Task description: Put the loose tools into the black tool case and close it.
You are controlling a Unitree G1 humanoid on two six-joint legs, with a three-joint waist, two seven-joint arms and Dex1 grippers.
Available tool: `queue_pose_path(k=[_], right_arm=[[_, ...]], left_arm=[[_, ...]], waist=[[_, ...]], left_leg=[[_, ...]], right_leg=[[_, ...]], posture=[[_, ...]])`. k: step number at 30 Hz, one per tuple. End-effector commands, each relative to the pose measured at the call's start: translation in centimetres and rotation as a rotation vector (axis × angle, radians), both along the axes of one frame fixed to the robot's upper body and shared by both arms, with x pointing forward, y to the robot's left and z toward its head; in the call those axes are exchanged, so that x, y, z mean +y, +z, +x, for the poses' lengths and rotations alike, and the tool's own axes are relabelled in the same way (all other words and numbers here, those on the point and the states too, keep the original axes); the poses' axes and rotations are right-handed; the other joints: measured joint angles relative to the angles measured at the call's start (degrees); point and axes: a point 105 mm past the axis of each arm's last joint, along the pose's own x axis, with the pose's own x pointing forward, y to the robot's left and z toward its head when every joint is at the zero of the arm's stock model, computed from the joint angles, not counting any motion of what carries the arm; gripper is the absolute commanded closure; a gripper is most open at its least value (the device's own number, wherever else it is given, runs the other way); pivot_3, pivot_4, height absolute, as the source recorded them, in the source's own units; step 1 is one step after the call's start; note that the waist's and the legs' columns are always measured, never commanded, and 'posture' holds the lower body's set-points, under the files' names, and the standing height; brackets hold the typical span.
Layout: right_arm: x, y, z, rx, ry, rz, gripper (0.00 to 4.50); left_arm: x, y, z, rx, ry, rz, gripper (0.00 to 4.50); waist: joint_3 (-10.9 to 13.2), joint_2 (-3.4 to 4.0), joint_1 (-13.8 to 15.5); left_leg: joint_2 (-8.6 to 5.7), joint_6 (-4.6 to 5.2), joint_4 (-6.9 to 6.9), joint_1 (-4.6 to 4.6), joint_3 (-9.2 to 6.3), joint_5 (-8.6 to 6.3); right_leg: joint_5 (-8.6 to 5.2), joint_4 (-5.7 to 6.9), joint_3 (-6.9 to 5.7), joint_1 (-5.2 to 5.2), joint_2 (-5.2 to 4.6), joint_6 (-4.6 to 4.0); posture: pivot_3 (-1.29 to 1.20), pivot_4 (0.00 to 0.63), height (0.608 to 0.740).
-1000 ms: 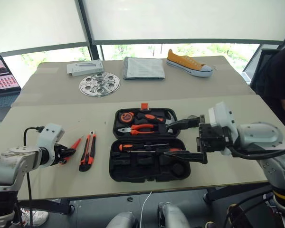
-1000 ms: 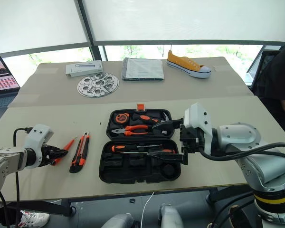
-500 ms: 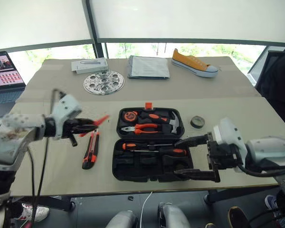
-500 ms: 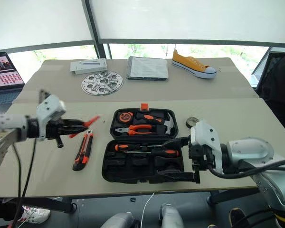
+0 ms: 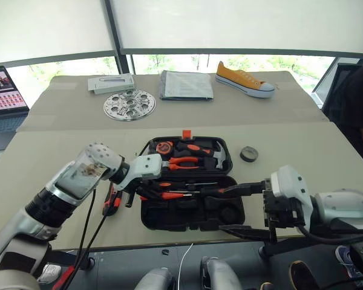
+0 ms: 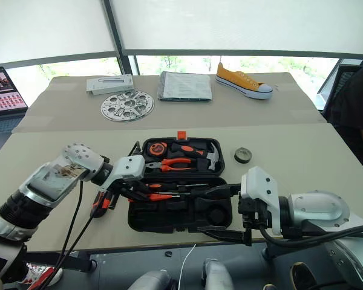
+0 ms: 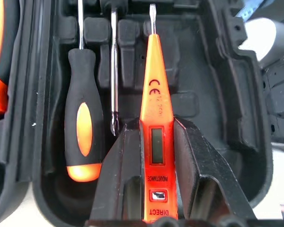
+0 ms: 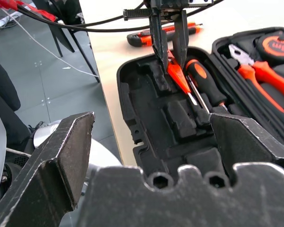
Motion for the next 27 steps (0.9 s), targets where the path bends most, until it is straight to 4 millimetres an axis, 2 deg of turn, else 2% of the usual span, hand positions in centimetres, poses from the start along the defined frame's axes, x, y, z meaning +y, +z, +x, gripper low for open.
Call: queue_pose_path(k=[1, 7, 14, 21, 22, 24, 27], right_arm=[[0.2, 1.0, -0.3, -0.066, -0.003, 0.017, 0.00], [0.2, 0.8, -0.3, -0.067, -0.020, 0.018, 0.00], [0.2, 1.0, -0.2, -0.072, -0.026, 0.024, 0.00], [0.2, 1.0, -0.2, -0.073, -0.033, 0.029, 0.00], [0.2, 1.0, -0.2, -0.072, -0.033, 0.029, 0.00], [0.2, 0.9, -0.2, -0.071, -0.034, 0.029, 0.00], [0.2, 0.8, -0.2, -0.068, -0.035, 0.027, 0.00]], left_arm=[[0.0, 0.2, 0.3, -0.010, 0.010, 0.027, 4.07], [-0.5, -0.3, -0.6, 0.052, 0.005, 0.030, 4.07], [-1.2, -0.9, 0.2, 0.030, 0.024, 0.042, 4.07], [-1.3, -1.0, 0.3, 0.039, 0.011, 0.042, 4.07], [-1.4, -0.8, 0.1, 0.053, 0.008, 0.034, 3.07], [-1.5, -0.5, -0.2, 0.066, 0.000, 0.023, 2.49], [-1.4, 0.7, -0.1, 0.071, 0.008, -0.012, 1.17]], waist=[[0.0, 0.00, 0.0], [0.0, 0.00, -0.1], [0.0, 0.00, 0.1], [0.0, 0.00, 0.1], [0.0, 0.00, 0.1], [0.0, 0.00, 0.1], [0.0, -0.01, 0.2]], left_leg=[[0.01, 0.00, 0.00, 0.00, 0.00, 0.00], [0.02, 0.00, 0.00, 0.01, 0.00, 0.00], [0.00, -0.01, 0.03, 0.02, 0.00, 0.00], [0.02, 0.00, 0.03, 0.02, 0.00, 0.00], [0.02, -0.01, 0.03, 0.02, 0.00, 0.00], [0.01, 0.00, 0.04, 0.01, 0.00, 0.00], [0.00, 0.00, 0.04, 0.01, 0.00, 0.00]], right_leg=[[0.00, 0.00, 0.00, 0.00, 0.00, 0.00], [0.00, 0.02, 0.01, 0.00, 0.02, 0.00], [0.00, 0.02, 0.01, 0.02, 0.00, 0.00], [0.00, 0.02, 0.01, 0.01, 0.01, 0.00], [0.00, 0.02, 0.01, 0.01, 0.01, 0.00], [0.00, 0.02, 0.01, 0.01, 0.01, 0.00], [0.00, 0.02, 0.00, 0.01, 0.01, 0.01]], posture=[[0.00, 0.150, 0.740], [0.00, 0.150, 0.740], [0.00, 0.150, 0.740], [0.00, 0.150, 0.740], [0.00, 0.150, 0.740], [0.00, 0.150, 0.740], [0.00, 0.150, 0.740]])
